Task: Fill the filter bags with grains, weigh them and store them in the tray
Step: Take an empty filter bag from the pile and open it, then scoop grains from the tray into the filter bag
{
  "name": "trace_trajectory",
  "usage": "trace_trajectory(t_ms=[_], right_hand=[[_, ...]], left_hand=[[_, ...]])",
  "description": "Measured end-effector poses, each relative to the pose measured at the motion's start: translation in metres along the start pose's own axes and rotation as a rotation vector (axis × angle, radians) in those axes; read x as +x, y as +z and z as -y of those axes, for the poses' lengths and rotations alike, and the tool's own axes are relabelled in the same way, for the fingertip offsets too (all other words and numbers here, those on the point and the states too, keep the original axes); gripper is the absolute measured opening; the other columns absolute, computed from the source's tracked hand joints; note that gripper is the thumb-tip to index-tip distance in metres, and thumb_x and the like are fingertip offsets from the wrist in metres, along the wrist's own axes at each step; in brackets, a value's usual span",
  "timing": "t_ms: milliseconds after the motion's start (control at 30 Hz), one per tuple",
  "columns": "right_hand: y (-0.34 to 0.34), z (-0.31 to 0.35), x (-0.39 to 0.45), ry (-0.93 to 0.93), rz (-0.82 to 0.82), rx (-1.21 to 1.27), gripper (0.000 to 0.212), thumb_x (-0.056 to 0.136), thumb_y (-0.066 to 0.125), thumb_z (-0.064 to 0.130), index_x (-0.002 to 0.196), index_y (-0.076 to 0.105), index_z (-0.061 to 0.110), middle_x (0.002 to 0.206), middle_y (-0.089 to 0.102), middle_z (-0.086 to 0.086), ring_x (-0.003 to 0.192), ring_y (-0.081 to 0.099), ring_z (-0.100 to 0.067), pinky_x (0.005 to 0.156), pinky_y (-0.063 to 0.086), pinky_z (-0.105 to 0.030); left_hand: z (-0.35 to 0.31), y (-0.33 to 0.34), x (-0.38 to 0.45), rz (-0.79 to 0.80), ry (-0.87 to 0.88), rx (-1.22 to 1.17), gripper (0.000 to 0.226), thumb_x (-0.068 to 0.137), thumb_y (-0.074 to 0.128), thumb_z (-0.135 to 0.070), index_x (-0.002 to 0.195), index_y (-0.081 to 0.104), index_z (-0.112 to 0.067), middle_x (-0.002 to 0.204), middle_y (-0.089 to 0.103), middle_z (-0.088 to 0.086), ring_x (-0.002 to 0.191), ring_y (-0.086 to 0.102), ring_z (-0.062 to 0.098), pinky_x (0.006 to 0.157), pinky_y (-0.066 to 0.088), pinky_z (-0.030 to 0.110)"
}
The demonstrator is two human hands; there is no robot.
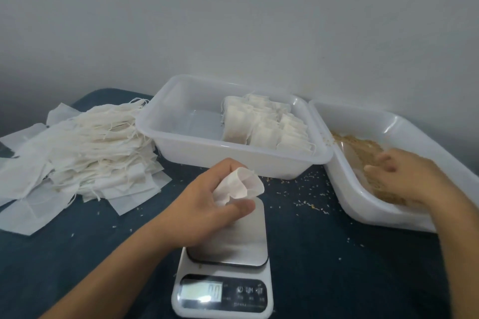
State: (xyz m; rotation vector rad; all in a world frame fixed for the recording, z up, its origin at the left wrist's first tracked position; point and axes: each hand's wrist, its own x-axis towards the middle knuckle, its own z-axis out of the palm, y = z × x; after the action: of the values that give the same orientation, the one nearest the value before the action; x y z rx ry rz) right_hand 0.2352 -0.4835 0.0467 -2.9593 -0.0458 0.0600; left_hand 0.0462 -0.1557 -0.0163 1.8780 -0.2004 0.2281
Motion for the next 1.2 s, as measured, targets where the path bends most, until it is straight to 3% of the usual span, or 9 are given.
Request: trace_trajectory(t_ms=[167,267,367,467,633,767,900,1000,1200], right_hand=[[0.004,0.002,0.004,-0.038,0.233,-0.196,0.035,0.092,0.056,0.067,0.108,0.059,0.036,0.122,0.065,0.004,0.106,0.059,-0.021,0.097,0.047,-0.039],[0.011,0.005,0.012,-0.053,0.181,-0.213,0.046,0.098,0.055,0.055,0.113,0.071,0.015,0.120,0.072,-0.009,0.108,0.066,-0.029,0.097,0.051,-0.041],[0.017,0.011,0.017,-0.027,0.206,-0.254,0.043,0.101,0.052,0.043,0.101,0.078,0.008,0.105,0.076,-0.011,0.094,0.069,-0.026,0.082,0.054,-0.037],[0.015,0.015,0.018,-0.001,0.201,-0.249,0.049,0.105,0.043,0.048,0.082,0.069,0.013,0.088,0.072,-0.005,0.079,0.064,-0.019,0.064,0.044,-0.030],[-0.008,0.010,0.025,0.026,0.224,-0.261,0.069,0.103,0.038,0.065,0.125,0.070,0.008,0.120,0.072,-0.010,0.100,0.071,-0.024,0.082,0.053,-0.034],[-0.039,-0.008,0.030,0.044,0.213,-0.206,0.047,0.102,0.051,0.054,0.096,0.069,0.011,0.083,0.076,-0.004,0.060,0.062,-0.018,0.055,0.047,-0.027],[-0.072,-0.016,0.032,0.104,0.202,-0.334,0.024,0.100,0.057,0.048,0.100,0.069,0.027,0.086,0.075,0.011,0.075,0.065,-0.014,0.057,0.043,-0.026],[-0.076,-0.011,0.034,0.123,0.200,-0.380,0.028,0.098,0.061,0.049,0.106,0.073,0.026,0.084,0.075,0.014,0.076,0.066,-0.011,0.058,0.042,-0.025],[-0.034,0.000,0.059,0.098,0.116,-0.178,0.050,0.092,0.069,0.051,0.105,0.078,0.004,0.104,0.077,-0.010,0.089,0.070,-0.025,0.077,0.054,-0.036]], left_hand=[[0.005,0.002,0.000,-0.026,0.009,0.007,0.032,0.086,0.076,-0.032,0.115,0.062,-0.029,0.110,0.068,-0.007,0.103,0.064,0.016,0.087,0.050,0.024],[0.006,0.003,0.001,-0.040,0.000,0.002,0.041,0.082,0.074,-0.041,0.118,0.061,-0.027,0.108,0.067,-0.007,0.101,0.063,0.016,0.088,0.049,0.029],[0.007,0.004,0.002,-0.037,0.009,-0.009,0.035,0.084,0.075,-0.033,0.117,0.063,-0.032,0.094,0.066,-0.014,0.085,0.061,0.006,0.077,0.048,0.019],[0.007,0.002,0.001,-0.032,0.012,-0.010,0.027,0.085,0.074,-0.029,0.106,0.067,-0.046,0.088,0.068,-0.021,0.081,0.062,-0.002,0.074,0.045,0.010],[0.008,0.001,0.001,-0.064,0.004,0.007,0.031,0.081,0.072,-0.045,0.112,0.065,-0.045,0.104,0.072,-0.015,0.098,0.067,0.006,0.083,0.049,0.014],[0.009,0.002,0.001,-0.067,-0.027,0.021,0.039,0.078,0.068,-0.053,0.115,0.062,-0.040,0.103,0.070,-0.010,0.093,0.066,0.012,0.082,0.051,0.027],[0.008,0.003,0.001,-0.085,-0.064,0.052,0.050,0.075,0.064,-0.060,0.116,0.061,-0.033,0.106,0.069,-0.008,0.099,0.065,0.016,0.092,0.053,0.044],[0.006,0.007,0.001,-0.110,-0.073,0.053,0.051,0.073,0.063,-0.060,0.115,0.062,-0.031,0.105,0.070,-0.006,0.099,0.065,0.018,0.093,0.053,0.048],[0.010,0.009,0.000,-0.118,-0.103,0.078,0.044,0.075,0.063,-0.060,0.114,0.061,-0.039,0.101,0.069,-0.007,0.092,0.065,0.016,0.087,0.054,0.045]])
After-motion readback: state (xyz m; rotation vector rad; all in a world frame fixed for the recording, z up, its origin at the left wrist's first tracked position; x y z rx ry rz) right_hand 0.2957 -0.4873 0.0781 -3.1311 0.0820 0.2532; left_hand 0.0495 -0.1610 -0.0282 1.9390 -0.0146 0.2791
